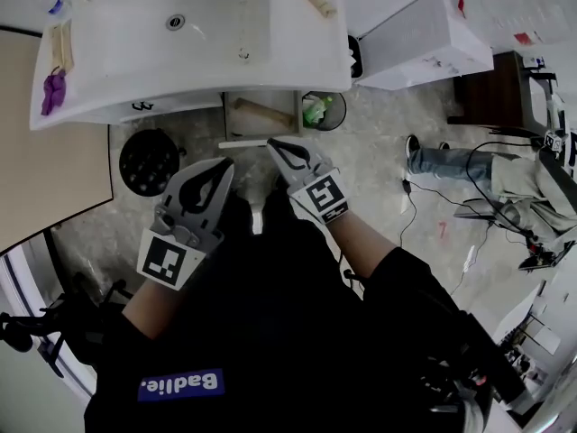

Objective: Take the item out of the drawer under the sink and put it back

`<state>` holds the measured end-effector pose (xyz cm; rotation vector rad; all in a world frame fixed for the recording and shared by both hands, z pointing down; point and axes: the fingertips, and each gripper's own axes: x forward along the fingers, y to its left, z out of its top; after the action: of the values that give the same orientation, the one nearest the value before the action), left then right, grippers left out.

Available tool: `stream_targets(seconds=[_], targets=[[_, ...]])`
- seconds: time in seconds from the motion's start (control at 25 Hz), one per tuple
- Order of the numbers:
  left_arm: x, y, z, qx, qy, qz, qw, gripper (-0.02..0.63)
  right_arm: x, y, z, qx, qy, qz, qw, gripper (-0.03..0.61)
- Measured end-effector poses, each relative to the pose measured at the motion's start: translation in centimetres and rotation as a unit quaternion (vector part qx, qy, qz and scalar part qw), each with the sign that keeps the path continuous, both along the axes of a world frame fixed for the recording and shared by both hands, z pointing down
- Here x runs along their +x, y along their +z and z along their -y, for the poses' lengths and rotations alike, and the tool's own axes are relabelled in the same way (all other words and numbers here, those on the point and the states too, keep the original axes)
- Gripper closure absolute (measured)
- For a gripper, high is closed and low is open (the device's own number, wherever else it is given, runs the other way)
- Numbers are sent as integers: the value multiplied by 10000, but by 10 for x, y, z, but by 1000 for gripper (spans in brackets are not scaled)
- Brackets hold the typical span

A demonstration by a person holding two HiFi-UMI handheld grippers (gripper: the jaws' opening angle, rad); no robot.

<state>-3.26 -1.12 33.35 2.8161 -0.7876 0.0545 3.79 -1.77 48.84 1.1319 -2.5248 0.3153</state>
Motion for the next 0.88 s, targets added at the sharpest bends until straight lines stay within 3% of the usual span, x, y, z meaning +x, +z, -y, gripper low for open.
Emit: stream_targets(seconds=[0.4,0.88], targets=[[9,28,17,-132,-247,95,9996,608,22,116,40,-654,-70,-495,9966,570],[20,37,30,-69,-318,146,9994,607,33,230,70,-1441,-240,-1198,9820,506]])
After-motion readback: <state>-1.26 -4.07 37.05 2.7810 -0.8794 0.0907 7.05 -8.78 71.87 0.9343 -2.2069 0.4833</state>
